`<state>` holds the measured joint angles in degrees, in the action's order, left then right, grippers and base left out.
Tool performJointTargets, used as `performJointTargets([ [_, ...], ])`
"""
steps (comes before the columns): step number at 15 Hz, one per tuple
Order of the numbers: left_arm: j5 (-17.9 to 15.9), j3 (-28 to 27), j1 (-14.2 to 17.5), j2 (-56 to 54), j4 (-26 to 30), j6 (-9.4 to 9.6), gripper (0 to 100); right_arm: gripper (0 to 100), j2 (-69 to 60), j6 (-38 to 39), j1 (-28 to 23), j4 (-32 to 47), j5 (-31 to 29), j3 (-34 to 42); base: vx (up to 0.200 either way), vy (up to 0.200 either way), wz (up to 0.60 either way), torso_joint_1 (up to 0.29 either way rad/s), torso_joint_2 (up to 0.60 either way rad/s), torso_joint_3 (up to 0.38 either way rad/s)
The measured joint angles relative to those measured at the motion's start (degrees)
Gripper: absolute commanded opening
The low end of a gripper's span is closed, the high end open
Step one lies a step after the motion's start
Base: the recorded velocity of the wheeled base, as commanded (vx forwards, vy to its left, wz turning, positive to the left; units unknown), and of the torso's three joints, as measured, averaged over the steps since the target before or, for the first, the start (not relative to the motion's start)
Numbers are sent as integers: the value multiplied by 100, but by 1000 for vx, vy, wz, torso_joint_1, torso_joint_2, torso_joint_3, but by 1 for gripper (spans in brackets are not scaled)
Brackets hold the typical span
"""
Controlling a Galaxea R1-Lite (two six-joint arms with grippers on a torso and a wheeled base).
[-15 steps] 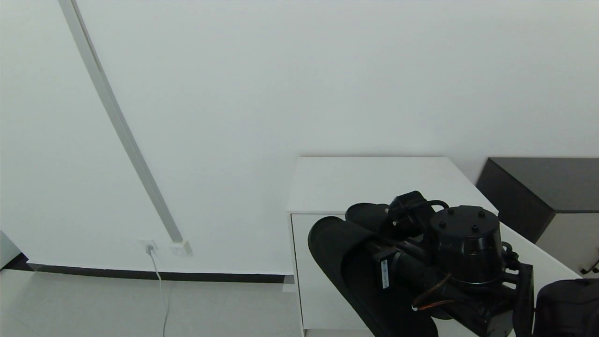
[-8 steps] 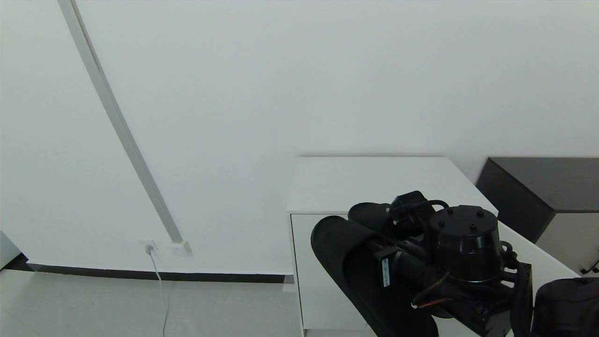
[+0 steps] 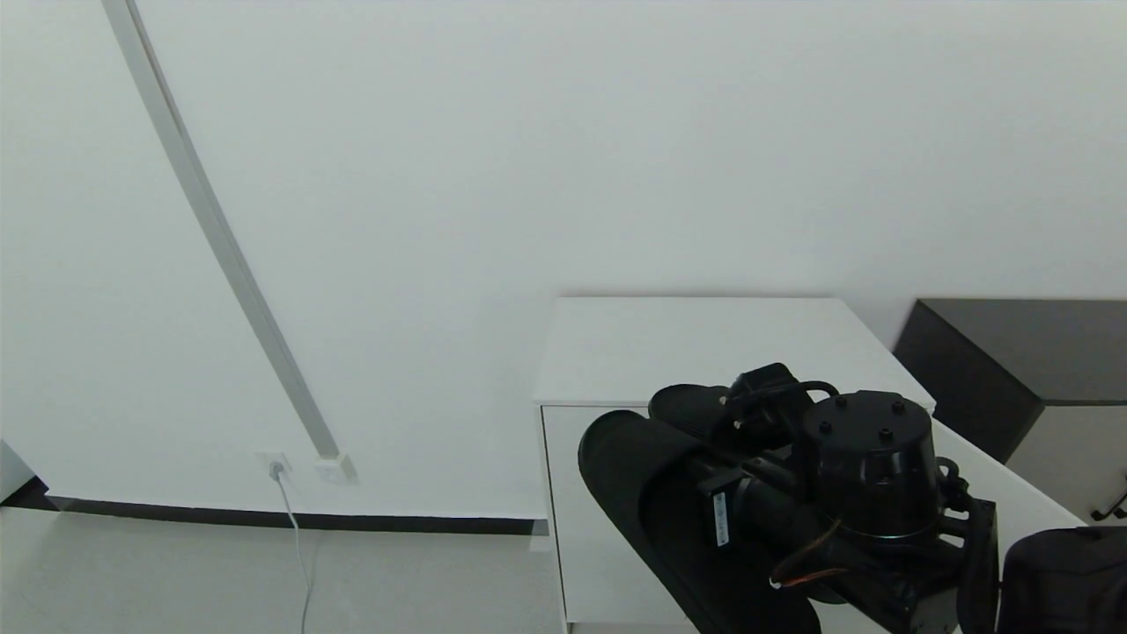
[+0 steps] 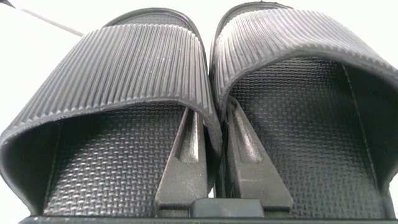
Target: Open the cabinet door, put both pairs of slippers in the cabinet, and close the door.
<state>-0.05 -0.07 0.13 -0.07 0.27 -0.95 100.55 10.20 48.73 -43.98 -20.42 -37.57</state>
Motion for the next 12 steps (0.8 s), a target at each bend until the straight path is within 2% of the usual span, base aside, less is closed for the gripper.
performJointTargets([
  [12, -2, -2, 0, 0, -2, 0, 0, 0, -13, -2, -5, -117, -95, 74, 0, -200, 0, 2, 4, 2],
])
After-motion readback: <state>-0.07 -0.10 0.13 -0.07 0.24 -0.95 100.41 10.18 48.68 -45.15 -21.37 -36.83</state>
